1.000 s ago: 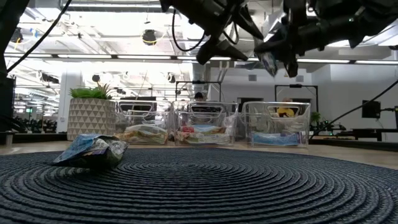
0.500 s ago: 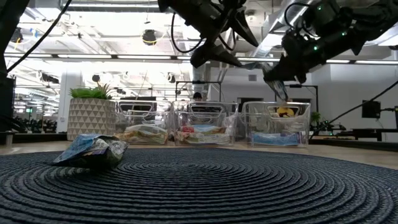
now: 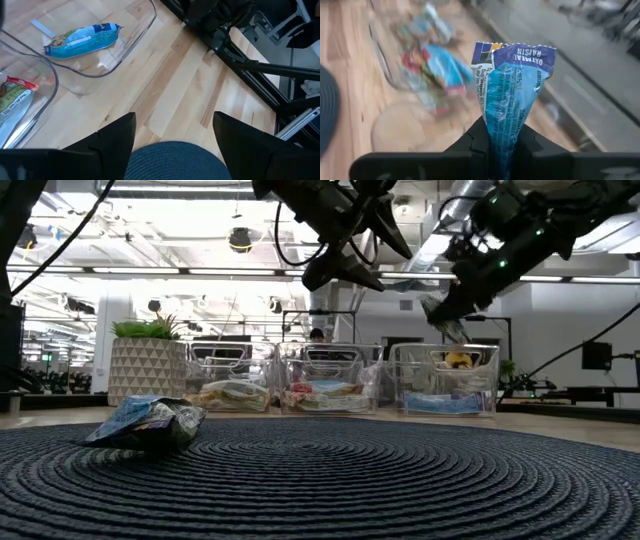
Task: Pick and place Granola Bars by type
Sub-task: Put the blue bar into the right transparent bin
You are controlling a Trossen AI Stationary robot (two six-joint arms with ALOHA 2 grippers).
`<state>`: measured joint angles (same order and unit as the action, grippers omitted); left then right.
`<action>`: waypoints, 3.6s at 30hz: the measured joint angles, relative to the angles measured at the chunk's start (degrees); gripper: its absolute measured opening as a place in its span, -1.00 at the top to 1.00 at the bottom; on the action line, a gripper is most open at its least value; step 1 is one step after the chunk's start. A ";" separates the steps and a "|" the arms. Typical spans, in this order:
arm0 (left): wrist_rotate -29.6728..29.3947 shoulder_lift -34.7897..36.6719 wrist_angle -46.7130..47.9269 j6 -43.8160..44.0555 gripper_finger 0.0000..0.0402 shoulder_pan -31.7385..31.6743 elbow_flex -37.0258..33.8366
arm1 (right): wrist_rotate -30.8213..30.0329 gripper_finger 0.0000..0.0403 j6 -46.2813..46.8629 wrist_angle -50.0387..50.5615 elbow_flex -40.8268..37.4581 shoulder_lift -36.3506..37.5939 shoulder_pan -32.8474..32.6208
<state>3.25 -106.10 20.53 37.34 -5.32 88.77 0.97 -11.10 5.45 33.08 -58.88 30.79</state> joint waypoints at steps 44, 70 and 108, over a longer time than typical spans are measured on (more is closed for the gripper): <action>-2.85 0.87 11.92 3.72 -0.29 2.18 0.00 | 0.66 0.25 8.13 7.18 1.89 -14.05 -0.27; -6.78 2.80 44.11 47.56 -0.29 20.52 0.02 | 6.80 0.18 35.37 13.69 6.21 8.38 -6.46; -3.65 -13.18 31.76 74.58 -0.29 35.09 0.00 | 27.58 0.28 35.17 7.36 6.99 8.21 -27.11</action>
<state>-0.40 -119.28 52.30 111.92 29.77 88.77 28.56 24.08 12.81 40.07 -50.68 3.68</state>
